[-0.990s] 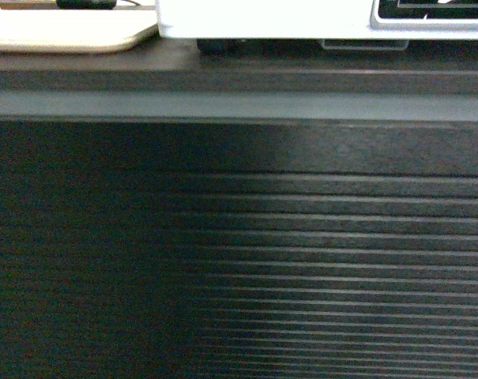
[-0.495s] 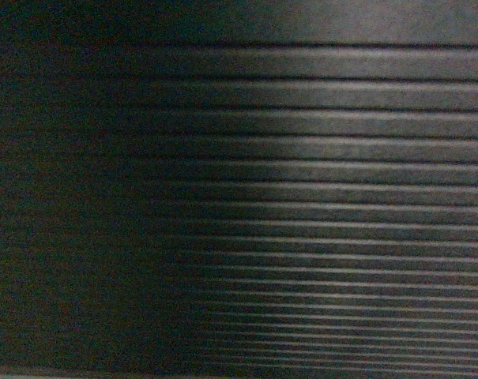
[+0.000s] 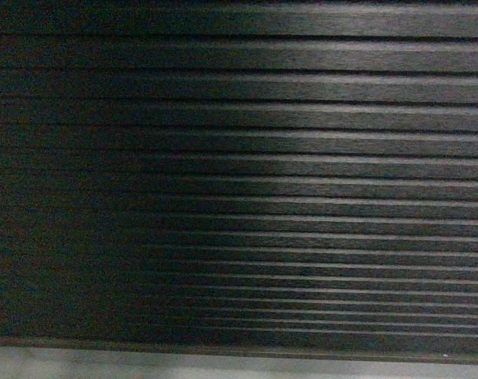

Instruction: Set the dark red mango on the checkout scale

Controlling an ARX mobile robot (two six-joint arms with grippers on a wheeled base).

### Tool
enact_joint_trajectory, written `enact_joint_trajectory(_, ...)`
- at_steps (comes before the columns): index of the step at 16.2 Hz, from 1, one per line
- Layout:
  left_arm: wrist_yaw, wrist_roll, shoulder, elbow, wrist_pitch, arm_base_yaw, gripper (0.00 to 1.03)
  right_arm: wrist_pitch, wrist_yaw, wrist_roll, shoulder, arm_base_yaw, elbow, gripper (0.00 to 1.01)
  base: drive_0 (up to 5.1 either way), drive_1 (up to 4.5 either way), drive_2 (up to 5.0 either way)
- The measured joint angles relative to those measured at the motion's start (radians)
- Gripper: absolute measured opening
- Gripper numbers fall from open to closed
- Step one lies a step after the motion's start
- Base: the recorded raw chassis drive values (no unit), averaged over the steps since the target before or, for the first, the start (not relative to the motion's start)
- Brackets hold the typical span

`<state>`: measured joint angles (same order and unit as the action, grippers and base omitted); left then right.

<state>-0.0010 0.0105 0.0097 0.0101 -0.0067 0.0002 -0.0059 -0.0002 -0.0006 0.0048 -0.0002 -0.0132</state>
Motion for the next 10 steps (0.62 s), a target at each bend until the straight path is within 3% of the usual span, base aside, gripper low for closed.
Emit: enact_joint_trajectory(10, 0.0, 0.0, 0.0, 0.0, 0.001, 0.0, 0.98, 0.001, 0.0, 0.0, 0.0, 0.0, 0.0, 0.98, 0.0, 0.0, 0.0)
